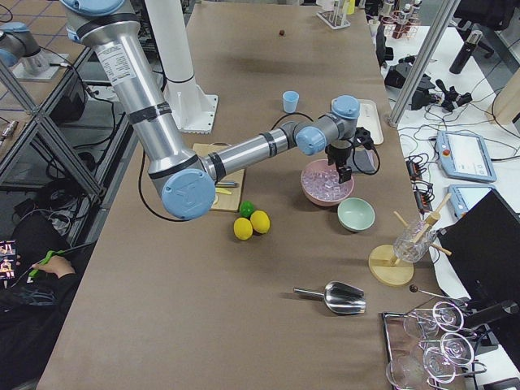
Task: Put ice and strawberries in cup
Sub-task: 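Move the right gripper over the pink bowl of ice cubes, then lower the right gripper into the ice and grasp an ice cube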
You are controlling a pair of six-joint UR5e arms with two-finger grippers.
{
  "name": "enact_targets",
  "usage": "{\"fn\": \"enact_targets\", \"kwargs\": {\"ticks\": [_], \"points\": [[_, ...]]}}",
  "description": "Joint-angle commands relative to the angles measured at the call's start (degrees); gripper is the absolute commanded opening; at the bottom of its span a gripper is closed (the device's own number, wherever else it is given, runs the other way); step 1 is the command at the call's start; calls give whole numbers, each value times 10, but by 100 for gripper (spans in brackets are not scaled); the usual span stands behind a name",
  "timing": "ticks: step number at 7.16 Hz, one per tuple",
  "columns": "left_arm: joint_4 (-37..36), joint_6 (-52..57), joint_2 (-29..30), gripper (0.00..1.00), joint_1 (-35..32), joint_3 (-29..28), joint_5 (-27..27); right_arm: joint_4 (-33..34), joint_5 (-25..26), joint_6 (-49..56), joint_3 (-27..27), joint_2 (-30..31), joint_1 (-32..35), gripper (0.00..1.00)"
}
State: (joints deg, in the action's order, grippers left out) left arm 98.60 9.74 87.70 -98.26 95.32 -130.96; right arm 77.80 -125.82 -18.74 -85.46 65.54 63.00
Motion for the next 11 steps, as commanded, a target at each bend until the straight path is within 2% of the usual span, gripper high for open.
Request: {"fn": "enact_targets", "kwargs": {"ticks": [1,7,11], "points": [[-1,0,12,98,0,-9,0,-13,1,1,18,-1,-19,88],[1,-1,13,98,0,-12,0,-14,2,18,50,0,-36,79],[2,0,13,98,0,-14,0,-12,23,15,58,-18,-38,79]]}}
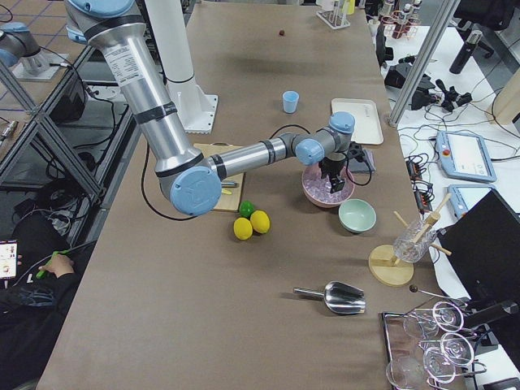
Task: Put ice and strawberries in cup
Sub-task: 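Lower the right gripper into the ice and grasp an ice cube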
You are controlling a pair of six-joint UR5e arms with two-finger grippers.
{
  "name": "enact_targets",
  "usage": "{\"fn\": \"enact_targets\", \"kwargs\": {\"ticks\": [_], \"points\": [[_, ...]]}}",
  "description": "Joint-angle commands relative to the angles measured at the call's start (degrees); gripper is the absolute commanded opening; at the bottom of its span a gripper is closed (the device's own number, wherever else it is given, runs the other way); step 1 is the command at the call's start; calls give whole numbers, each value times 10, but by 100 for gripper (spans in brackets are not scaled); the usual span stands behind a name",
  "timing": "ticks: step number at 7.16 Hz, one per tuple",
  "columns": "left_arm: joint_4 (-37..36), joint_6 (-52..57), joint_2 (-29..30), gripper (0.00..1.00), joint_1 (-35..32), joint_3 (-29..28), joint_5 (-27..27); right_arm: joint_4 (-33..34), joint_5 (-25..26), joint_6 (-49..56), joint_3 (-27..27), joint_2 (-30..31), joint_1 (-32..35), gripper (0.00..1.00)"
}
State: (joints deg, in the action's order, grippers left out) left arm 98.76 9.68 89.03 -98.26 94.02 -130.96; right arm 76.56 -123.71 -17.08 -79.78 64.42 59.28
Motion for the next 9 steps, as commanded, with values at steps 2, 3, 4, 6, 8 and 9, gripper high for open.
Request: {"fn": "enact_targets", "kwargs": {"ticks": [2,3,4,6,8,9], "points": [[0,0,0,98,0,-1,0,0,1,-6,2,-9,0,79],[0,1,1,98,0,-3,0,1,1,-8,2,-11,-6,79],[0,1,1,98,0,-3,0,2,1,-8,2,-9,-8,79],[0,1,1,98,0,-2,0,2,1,-8,2,-5,-8,72],[0,1,1,98,0,-1,-1,1,1,-7,6,-4,-8,70],[0,1,1,98,0,-1,-1,1,1,-7,6,-4,-8,70]]}}
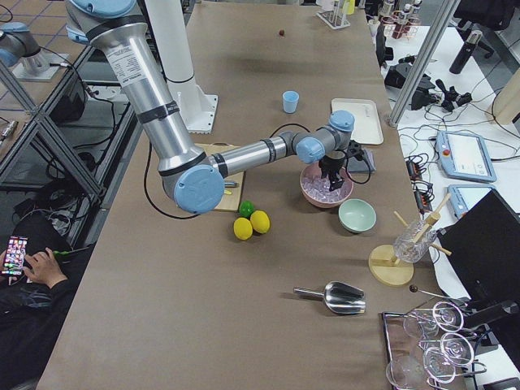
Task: Put ice and strawberries in cup
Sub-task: 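Lower the right gripper into the ice and grasp an ice cube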
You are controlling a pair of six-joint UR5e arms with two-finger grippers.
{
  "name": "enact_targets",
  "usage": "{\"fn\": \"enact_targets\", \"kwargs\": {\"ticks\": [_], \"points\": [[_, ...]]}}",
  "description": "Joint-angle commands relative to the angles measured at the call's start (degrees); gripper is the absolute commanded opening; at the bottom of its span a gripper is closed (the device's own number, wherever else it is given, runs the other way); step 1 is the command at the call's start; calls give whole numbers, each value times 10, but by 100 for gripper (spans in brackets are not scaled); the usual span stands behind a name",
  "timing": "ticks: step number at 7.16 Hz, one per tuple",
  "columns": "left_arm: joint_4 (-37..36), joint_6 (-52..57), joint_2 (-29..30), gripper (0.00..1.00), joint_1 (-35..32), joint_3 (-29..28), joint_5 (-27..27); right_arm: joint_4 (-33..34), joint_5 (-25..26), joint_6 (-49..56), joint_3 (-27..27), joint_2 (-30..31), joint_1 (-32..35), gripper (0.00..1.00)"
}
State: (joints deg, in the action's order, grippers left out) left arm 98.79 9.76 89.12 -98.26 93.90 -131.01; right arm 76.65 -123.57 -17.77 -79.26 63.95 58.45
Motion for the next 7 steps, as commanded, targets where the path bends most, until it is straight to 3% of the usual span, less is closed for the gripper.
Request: {"fn": "enact_targets", "kwargs": {"ticks": [1,3,7], "points": [[0,0,0,98,0,1,0,0,1,-1,1,0,0,67],[1,0,0,98,0,1,0,2,1,-1,1,0,0,57],[0,0,4,98,0,0,0,3,1,-1,16,-11,1,57]]}}
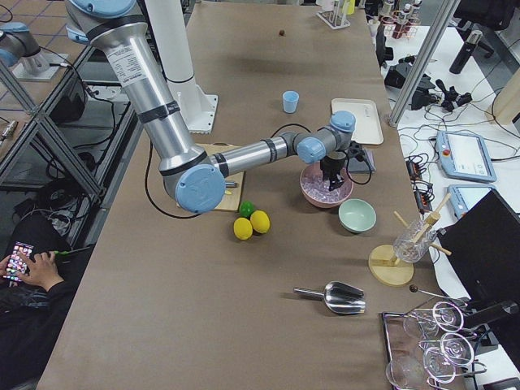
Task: Put ice and strawberries in cup
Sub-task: 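Lower the right gripper into the ice and grasp an ice cube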
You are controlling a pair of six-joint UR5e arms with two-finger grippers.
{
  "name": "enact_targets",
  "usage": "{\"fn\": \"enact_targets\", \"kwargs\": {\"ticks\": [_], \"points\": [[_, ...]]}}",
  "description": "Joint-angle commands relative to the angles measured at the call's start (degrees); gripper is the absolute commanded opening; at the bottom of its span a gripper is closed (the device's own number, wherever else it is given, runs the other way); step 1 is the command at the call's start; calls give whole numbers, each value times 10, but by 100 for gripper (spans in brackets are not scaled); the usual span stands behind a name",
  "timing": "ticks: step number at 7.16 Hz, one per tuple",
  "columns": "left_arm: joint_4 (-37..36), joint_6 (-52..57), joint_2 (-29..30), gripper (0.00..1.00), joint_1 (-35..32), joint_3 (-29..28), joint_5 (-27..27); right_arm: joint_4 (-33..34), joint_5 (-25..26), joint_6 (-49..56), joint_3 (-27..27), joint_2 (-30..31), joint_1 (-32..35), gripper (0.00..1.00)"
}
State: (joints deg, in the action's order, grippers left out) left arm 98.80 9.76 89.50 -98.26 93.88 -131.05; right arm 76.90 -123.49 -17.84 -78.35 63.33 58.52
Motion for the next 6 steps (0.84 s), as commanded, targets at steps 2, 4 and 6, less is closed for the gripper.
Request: {"fn": "enact_targets", "kwargs": {"ticks": [2,4,6], "points": [[0,0,1,98,0,-1,0,-2,-1,-1,8,-7,0,22],[0,0,2,98,0,-3,1,1,-5,2,7,-7,8,0],[-1,0,2,98,0,-4,1,3,-11,2,-5,-8,25,0]]}}
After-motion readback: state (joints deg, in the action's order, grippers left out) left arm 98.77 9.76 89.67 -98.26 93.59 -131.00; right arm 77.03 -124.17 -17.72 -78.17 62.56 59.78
